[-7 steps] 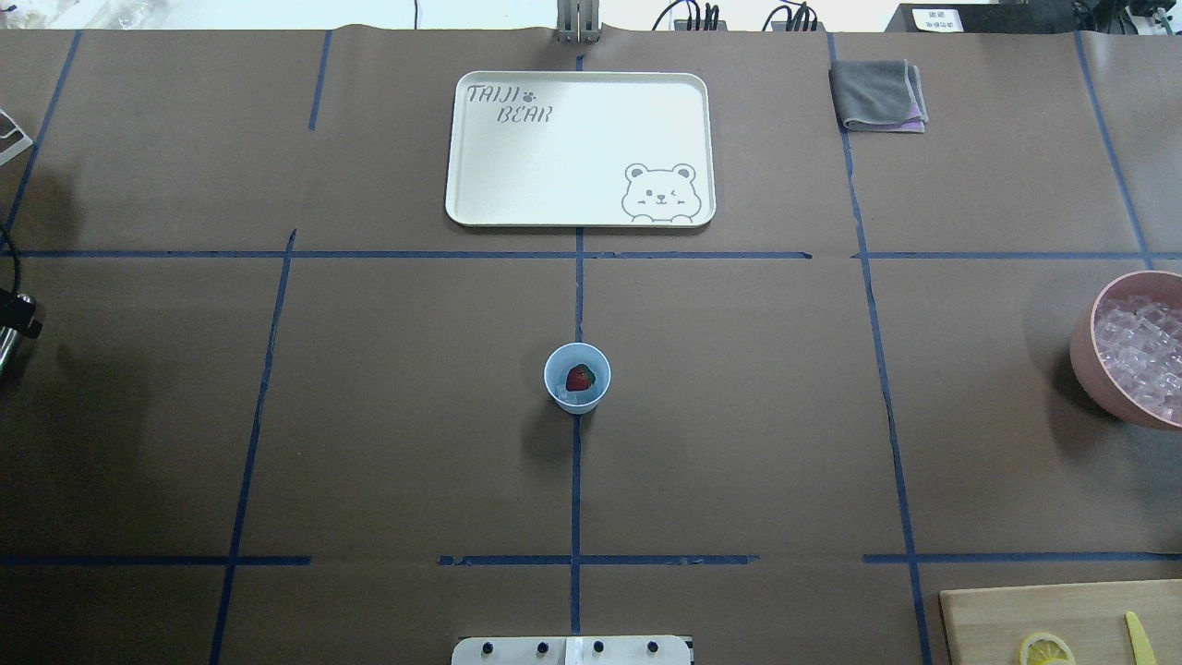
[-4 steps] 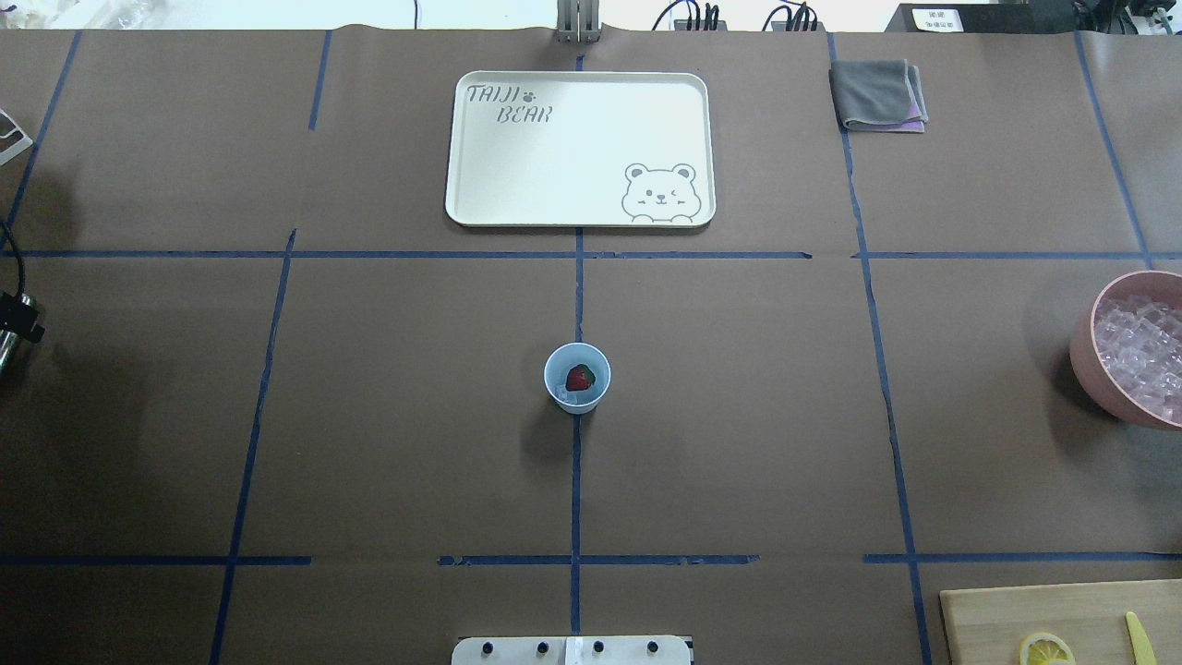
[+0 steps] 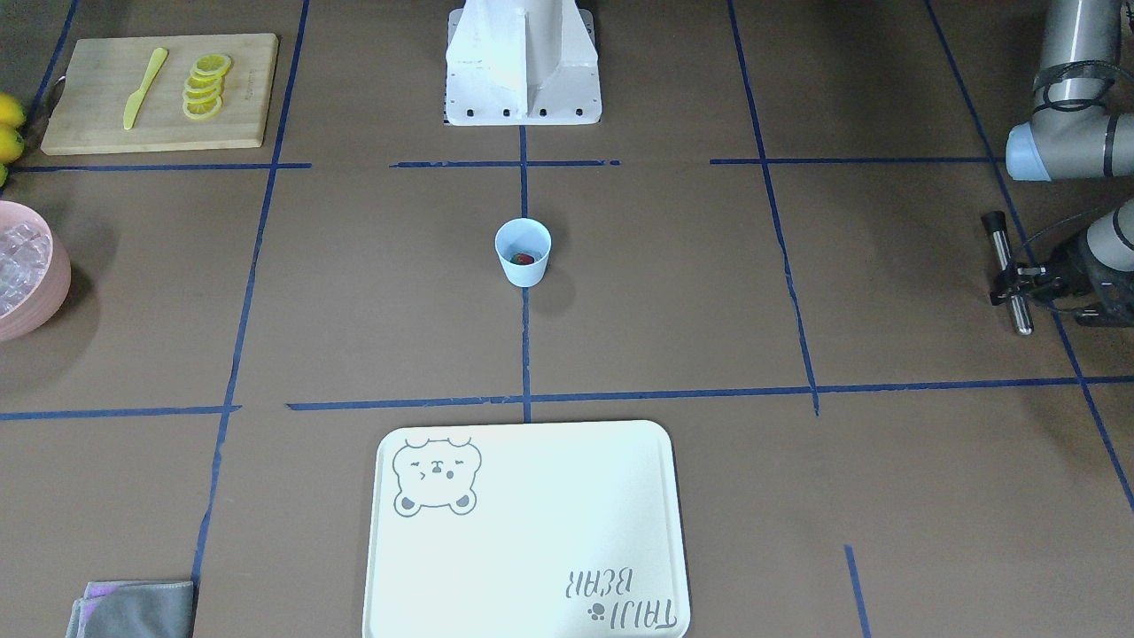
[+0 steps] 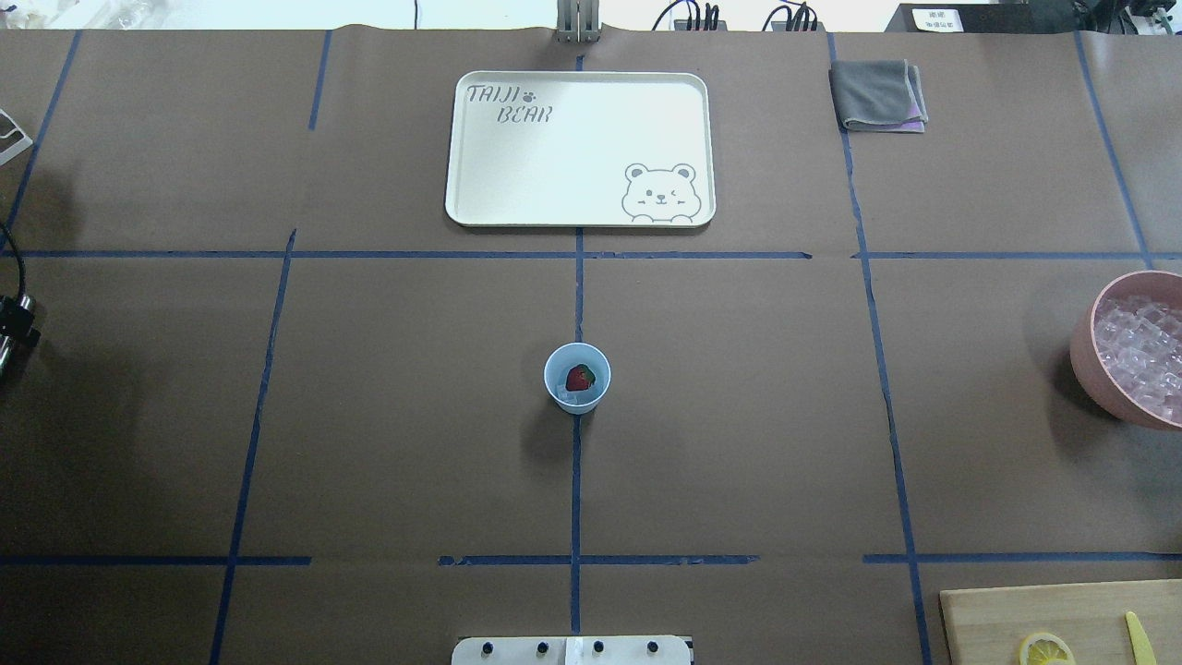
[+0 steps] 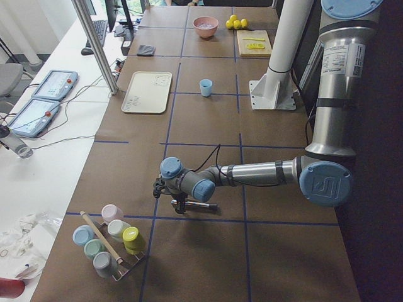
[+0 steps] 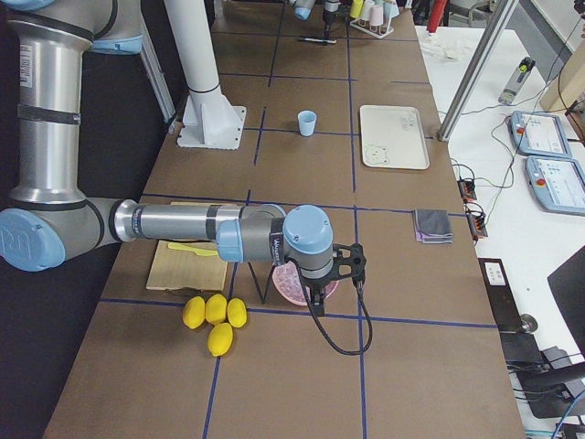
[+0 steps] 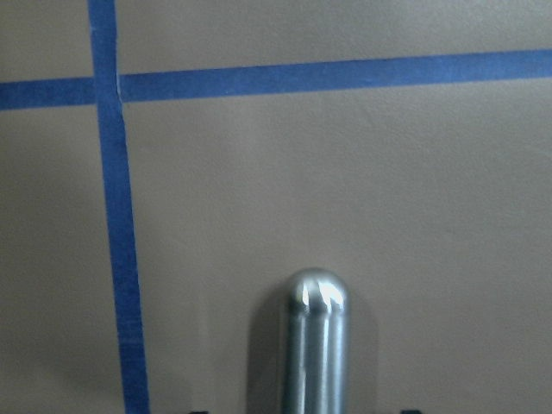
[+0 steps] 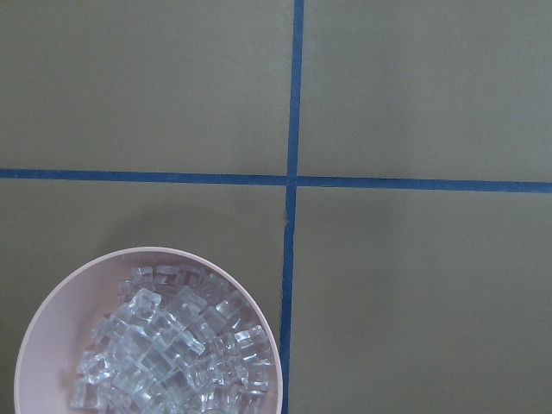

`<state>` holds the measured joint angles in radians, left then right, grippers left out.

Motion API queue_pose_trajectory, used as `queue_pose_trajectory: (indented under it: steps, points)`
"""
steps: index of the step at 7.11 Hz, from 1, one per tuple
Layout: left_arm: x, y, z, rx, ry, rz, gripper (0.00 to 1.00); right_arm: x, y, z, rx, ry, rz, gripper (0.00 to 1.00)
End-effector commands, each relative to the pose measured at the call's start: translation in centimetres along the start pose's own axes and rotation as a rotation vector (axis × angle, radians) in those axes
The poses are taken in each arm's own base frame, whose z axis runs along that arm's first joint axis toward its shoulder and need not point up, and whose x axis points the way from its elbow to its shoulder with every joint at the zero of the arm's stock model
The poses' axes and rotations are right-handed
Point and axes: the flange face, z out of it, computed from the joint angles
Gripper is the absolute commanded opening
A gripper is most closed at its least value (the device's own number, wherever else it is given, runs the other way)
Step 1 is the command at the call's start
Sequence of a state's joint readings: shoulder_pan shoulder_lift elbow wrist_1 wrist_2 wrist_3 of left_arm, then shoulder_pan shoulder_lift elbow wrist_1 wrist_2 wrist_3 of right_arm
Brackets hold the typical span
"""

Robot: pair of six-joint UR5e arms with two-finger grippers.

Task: Mash ice and strawberries in cup
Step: 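Grasp the metal pestle with the left gripper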

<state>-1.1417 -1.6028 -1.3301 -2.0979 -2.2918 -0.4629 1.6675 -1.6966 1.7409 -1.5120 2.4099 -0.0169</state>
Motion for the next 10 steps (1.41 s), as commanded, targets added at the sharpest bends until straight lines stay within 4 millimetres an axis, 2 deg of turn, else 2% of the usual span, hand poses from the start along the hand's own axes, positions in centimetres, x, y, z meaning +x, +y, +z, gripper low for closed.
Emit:
queue_pose_trajectory:
  steps: [1, 3, 4, 5, 6, 7, 9, 10]
  points:
    - [-0.1, 0.1, 0.0, 0.000, 0.000, 0.000, 0.38, 0.0, 0.0, 0.0, 0.001, 0.000, -0.001, 0.99]
    - [-0.2, 0.4, -0.1, 0.025, 0.009, 0.023, 0.07, -0.2, -0.1, -0.2, 0.004, -0.001, -0.004, 0.99]
    - [0.4, 0.1, -0.8, 0.041, 0.015, 0.029, 0.01, -0.3, -0.1, -0.2, 0.005, -0.001, -0.005, 0.99]
    - [1.8, -0.3, -2.3, 0.066, 0.028, 0.052, 0.00, -0.3, -0.1, -0.3, 0.006, -0.001, -0.007, 0.99]
    - [3.7, -0.8, -4.5, 0.108, 0.046, 0.085, 0.00, -0.3, -0.1, -0.3, 0.006, -0.001, -0.007, 0.99]
    - [4.4, -1.5, -8.3, 0.183, 0.060, 0.112, 0.00, -0.3, -0.1, -0.3, 0.006, 0.002, -0.007, 0.99]
    - [11.2, -1.7, -16.0, 0.340, 0.098, 0.237, 0.00, -0.3, -0.1, -0.2, 0.006, -0.003, -0.005, 0.99]
    - [13.5, -1.8, -18.8, 0.424, 0.065, 0.274, 0.00, -0.5, -0.2, -0.4, 0.008, -0.006, -0.006, 0.99]
